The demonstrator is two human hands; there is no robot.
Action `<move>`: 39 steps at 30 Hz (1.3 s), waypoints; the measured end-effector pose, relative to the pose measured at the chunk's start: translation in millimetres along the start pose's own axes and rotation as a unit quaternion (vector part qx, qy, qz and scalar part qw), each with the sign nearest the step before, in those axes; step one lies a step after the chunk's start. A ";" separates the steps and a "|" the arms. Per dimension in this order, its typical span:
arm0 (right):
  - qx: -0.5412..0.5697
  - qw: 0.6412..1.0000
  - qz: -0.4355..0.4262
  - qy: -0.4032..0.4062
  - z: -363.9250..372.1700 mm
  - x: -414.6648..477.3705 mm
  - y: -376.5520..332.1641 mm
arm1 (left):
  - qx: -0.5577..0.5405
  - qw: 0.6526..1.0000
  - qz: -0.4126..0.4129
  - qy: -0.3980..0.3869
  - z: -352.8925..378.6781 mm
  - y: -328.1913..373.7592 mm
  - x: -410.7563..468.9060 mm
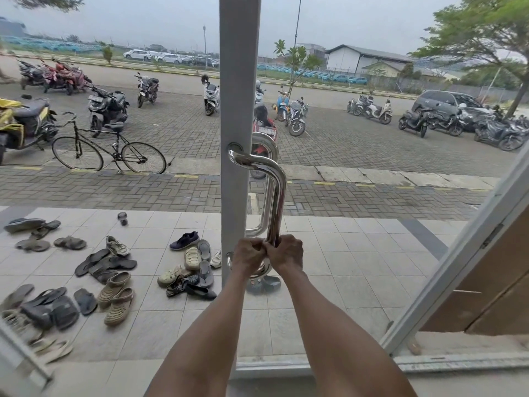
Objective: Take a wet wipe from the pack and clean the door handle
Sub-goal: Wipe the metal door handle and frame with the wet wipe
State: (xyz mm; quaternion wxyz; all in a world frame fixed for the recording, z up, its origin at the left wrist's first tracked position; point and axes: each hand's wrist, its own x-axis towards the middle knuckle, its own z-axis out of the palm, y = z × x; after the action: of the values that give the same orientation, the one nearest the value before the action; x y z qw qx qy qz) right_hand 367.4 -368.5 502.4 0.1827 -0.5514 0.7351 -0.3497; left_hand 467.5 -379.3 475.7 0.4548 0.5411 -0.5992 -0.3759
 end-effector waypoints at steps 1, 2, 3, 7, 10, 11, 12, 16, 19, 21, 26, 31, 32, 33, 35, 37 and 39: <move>0.002 1.000 -0.002 -0.002 0.6 0.1 0.2 | -0.004 1.000 -0.009 0.006 1.9 -3.3 -1.2; 0.004 1.000 -0.003 -0.003 1.4 0.5 1.1 | 0.001 1.000 -0.022 0.010 4.2 -7.4 -1.7; 0.005 1.000 -0.003 -0.002 2.5 0.5 2.5 | 0.009 0.999 -0.038 0.012 6.4 -11.4 -1.8; -0.002 1.000 -0.019 0.007 3.3 0.7 7.5 | 0.013 0.997 -0.077 0.009 10.9 -15.1 -0.2; 0.005 0.999 -0.042 0.030 -4.9 -0.7 2.6 | -0.026 0.998 -0.049 0.018 7.9 2.6 -0.8; 0.012 0.998 -0.054 0.042 -9.9 -1.1 -1.6 | -0.047 0.998 -0.033 0.020 5.9 12.6 0.0; 0.021 0.996 -0.065 0.053 -15.7 -2.0 -7.1 | -0.071 0.997 -0.015 0.021 3.0 23.9 0.6; 0.059 0.990 -0.089 0.093 -37.5 1.4 -31.4 | -0.091 0.994 0.057 0.029 -6.7 60.3 8.7; 0.029 0.990 -0.107 0.088 -45.4 -1.3 -34.2 | -0.090 0.993 0.059 0.045 -2.9 61.8 5.9; 0.013 0.991 -0.103 0.078 -43.2 -4.1 -27.2 | -0.087 0.993 0.037 0.071 3.4 55.2 2.4; 0.005 0.991 -0.107 0.080 -34.2 -12.7 -3.9 | -0.046 0.996 0.000 0.073 10.5 41.8 0.4; 0.037 0.986 -0.122 0.110 -44.5 -15.5 0.4 | -0.061 0.997 0.011 0.051 -3.6 64.5 2.1; 0.043 0.983 -0.126 0.124 -47.7 -15.9 -2.1 | -0.066 0.996 0.018 0.048 -7.2 73.4 4.2; 0.054 0.981 -0.128 0.137 -50.8 -16.7 -5.6 | -0.067 0.996 0.024 0.047 -10.6 82.3 7.0; 0.085 0.975 -0.135 0.155 -55.1 -19.3 -14.9 | -0.052 0.997 0.035 0.047 -15.1 96.6 14.1; 0.110 0.969 -0.143 0.167 -56.9 -22.7 -24.9 | -0.049 0.997 0.033 0.040 -16.3 102.4 18.0; 0.121 0.963 -0.158 0.181 -54.4 -24.6 -32.4 | -0.052 0.997 0.031 0.047 -14.9 99.2 18.7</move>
State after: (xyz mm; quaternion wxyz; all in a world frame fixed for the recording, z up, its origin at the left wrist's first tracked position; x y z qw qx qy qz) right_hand 362.0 -333.1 560.1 0.0539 -0.5618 0.6117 -0.5543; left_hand 451.3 -384.1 576.3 0.5214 0.5154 -0.5730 -0.3664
